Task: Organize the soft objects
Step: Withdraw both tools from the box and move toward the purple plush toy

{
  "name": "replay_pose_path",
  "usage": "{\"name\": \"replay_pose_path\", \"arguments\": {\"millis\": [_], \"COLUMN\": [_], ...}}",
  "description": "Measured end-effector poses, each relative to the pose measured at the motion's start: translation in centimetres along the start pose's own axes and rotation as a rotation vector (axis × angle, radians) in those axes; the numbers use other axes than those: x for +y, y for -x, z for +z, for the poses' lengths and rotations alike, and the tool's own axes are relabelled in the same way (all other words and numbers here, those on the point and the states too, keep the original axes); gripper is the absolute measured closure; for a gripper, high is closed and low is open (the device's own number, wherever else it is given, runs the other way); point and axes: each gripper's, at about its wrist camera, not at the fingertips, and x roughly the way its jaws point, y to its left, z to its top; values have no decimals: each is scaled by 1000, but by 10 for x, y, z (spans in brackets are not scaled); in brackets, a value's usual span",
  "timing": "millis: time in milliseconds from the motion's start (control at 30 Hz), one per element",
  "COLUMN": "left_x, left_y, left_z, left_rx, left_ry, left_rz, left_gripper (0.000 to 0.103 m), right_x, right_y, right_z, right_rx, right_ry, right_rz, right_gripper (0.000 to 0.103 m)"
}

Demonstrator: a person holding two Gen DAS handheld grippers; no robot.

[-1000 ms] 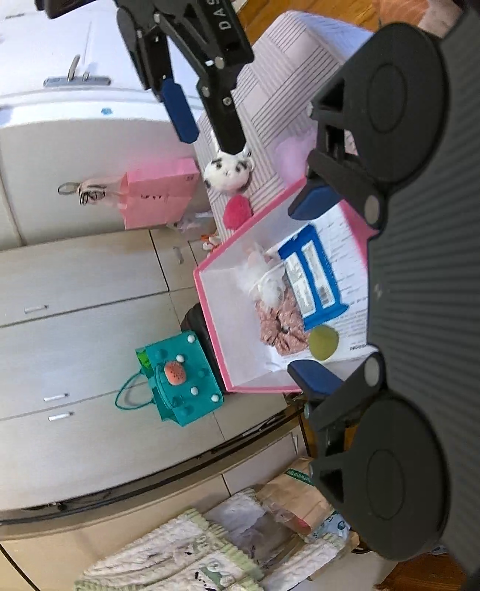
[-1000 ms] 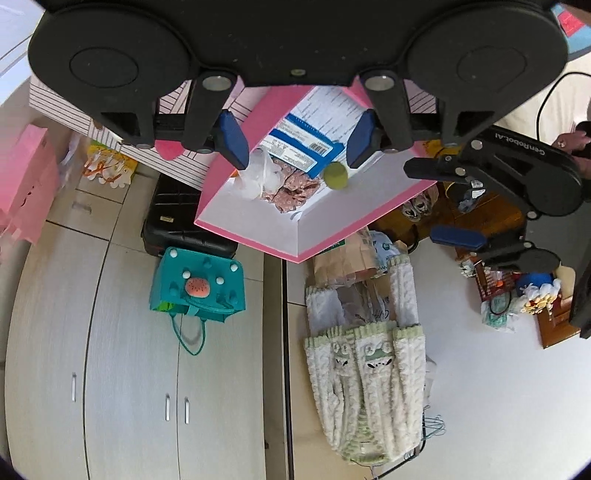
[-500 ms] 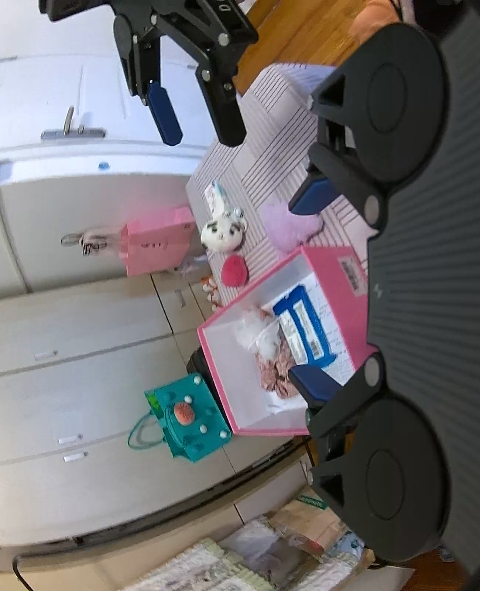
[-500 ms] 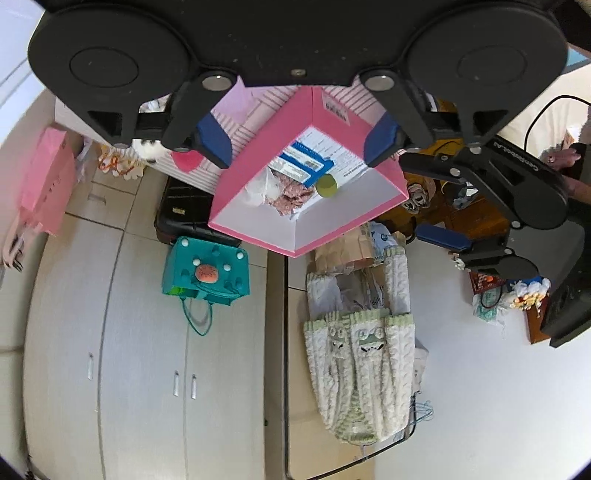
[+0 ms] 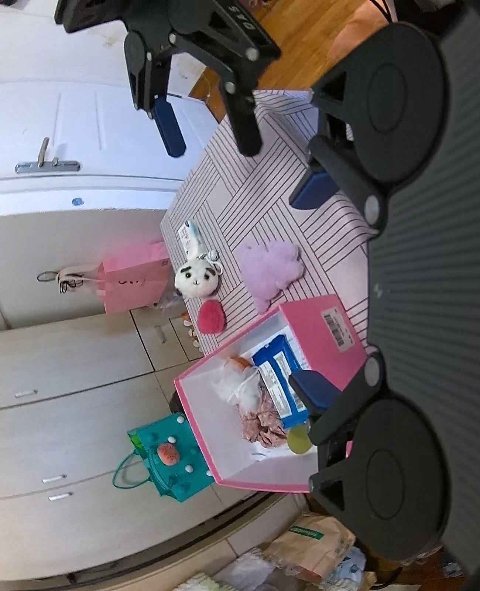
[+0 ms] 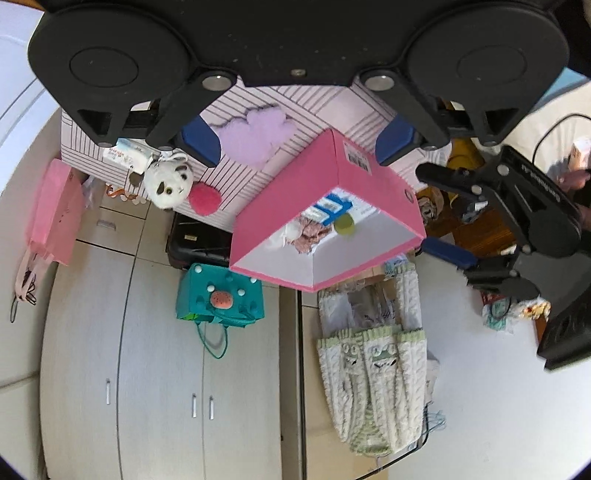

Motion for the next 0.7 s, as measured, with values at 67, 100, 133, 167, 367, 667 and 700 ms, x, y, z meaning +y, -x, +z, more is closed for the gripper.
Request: {"name": "replay_pose_path", "arguments": {"millis": [67,100,133,167,367,667,700], "left_x": [-8,-11,-15,-18,-21,-50,-54], "left_y": [-4,-7,-9,-11,-35,-65,-69], "left_z": [-4,-5,-6,-8,-7,3,5], "left_rx": [-14,-19,-30,-43,-10,-24,-27], "left_ry": [-23,-36,-52,-69,40,66,65], "left_rz": [18,28,41,56,13,-63,-71], "left_gripper": [8,7,7,7,7,7,7], "right_x": [-2,-5,-7,-10,-39,-80,-83], "right_y": [-5,-7,-7,-6,3,-13,-17], "right_z": [-10,-16,-19,-24,-50,-81,-84], "right_rx": [-3,-6,-21,-51,-189,-243,-237], "right_ry": [20,24,18,-2,-73,-208,-212], "right_rz": [-2,-1,-9,-33,-41,-98,-105], "right_gripper": [9,9,9,10,10,9,9]}}
